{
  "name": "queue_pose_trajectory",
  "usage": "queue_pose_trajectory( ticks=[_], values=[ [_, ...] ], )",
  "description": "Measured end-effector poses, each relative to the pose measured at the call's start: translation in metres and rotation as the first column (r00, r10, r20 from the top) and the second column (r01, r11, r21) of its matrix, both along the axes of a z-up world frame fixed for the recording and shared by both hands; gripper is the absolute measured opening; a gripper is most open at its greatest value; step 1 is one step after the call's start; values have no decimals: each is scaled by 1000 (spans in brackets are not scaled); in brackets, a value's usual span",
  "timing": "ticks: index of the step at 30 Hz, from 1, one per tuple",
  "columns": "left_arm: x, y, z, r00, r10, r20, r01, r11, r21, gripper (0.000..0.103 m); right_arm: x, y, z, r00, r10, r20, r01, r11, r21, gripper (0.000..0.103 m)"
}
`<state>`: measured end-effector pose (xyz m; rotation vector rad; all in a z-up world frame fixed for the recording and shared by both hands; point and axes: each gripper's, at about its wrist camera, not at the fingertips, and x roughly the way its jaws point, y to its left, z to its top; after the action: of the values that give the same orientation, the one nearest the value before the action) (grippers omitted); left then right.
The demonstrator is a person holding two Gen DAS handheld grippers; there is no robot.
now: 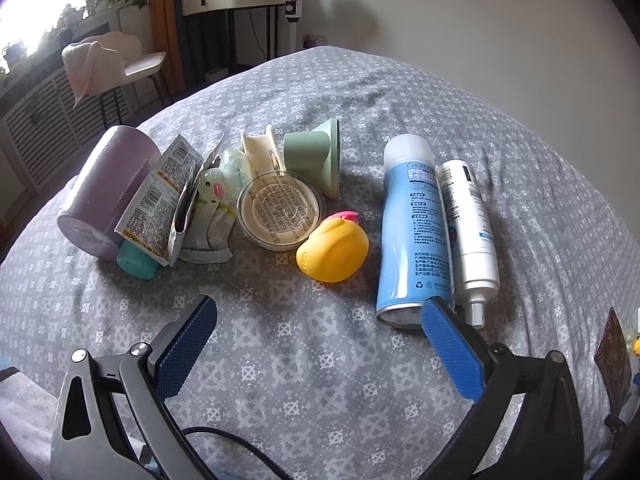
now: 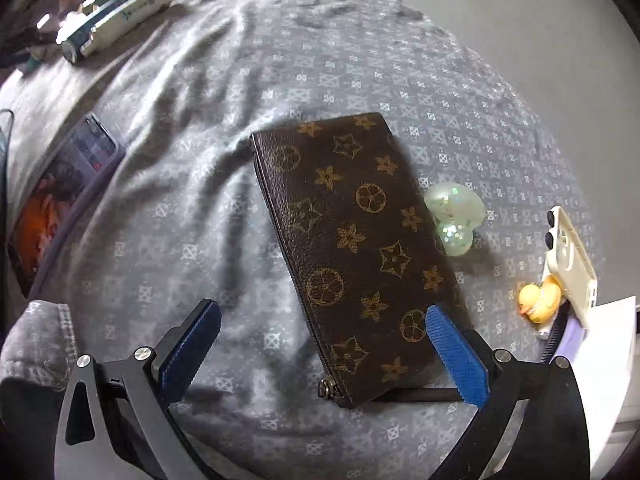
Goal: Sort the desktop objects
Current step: 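Grasp the brown monogram wallet with the right tool, carry it beside the sprays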
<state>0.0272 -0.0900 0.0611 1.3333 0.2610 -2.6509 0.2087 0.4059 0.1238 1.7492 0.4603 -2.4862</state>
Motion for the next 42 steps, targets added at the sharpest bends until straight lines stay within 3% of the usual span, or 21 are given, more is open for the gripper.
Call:
queue_pose_trajectory(
  ticks=[4, 7, 13, 15, 19, 20, 22, 25, 28, 32, 34, 37, 42],
  values=[
    [-6, 1, -6, 999, -7, 36, 7, 1000, 1, 103, -12, 37, 13, 993, -96, -70, 88, 989, -115, 103],
    [-7, 3, -7, 999, -14, 45, 15, 1000, -5, 103, -37, 64, -3, 985, -173, 18, 172, 954, -244, 103],
    [-8, 3, -7, 999, -11, 52, 11, 1000, -2, 103, -56, 62, -9, 991, -99, 91, 125, 927, -353, 103],
    [-8, 3, -7, 998, -11, 54, 11, 1000, 0, 103, -52, 50, -5, 996, -53, 78, 77, 939, -335, 103],
    [-8, 4, -9, 998, -16, 63, 16, 1000, 2, 103, -50, 49, 5, 996, -57, -62, 47, 987, -151, 103],
    [-8, 5, -10, 998, -17, 67, 17, 1000, 1, 103, -55, 55, 4, 997, -64, -50, 55, 985, -163, 103],
    [-9, 5, -10, 997, -16, 70, 16, 1000, 0, 103, -68, 72, -6, 994, -89, 56, 100, 967, -235, 103],
    [-8, 4, -11, 997, -12, 71, 12, 1000, 4, 103, -80, 96, -20, 983, -146, 111, 173, 940, -295, 103],
    [-7, 0, -12, 997, -10, 78, 9, 1000, 9, 103, -80, 115, -27, 961, -211, 176, 268, 863, -429, 103],
    [-9, 3, -16, 996, -15, 89, 14, 1000, 10, 103, -56, 98, -16, 963, -161, 216, 254, 813, -525, 103],
    [-11, 5, -18, 995, -21, 97, 21, 1000, 7, 103, -42, 67, -13, 971, -93, 220, 190, 859, -475, 103],
    [-12, 6, -20, 994, -31, 101, 30, 1000, 7, 103, -28, 22, -18, 987, -43, 153, 82, 962, -260, 103],
    [-12, 3, -20, 995, -24, 98, 23, 1000, 12, 103, -46, -9, -33, 993, -34, 112, 49, 990, -131, 103]
  ],
)
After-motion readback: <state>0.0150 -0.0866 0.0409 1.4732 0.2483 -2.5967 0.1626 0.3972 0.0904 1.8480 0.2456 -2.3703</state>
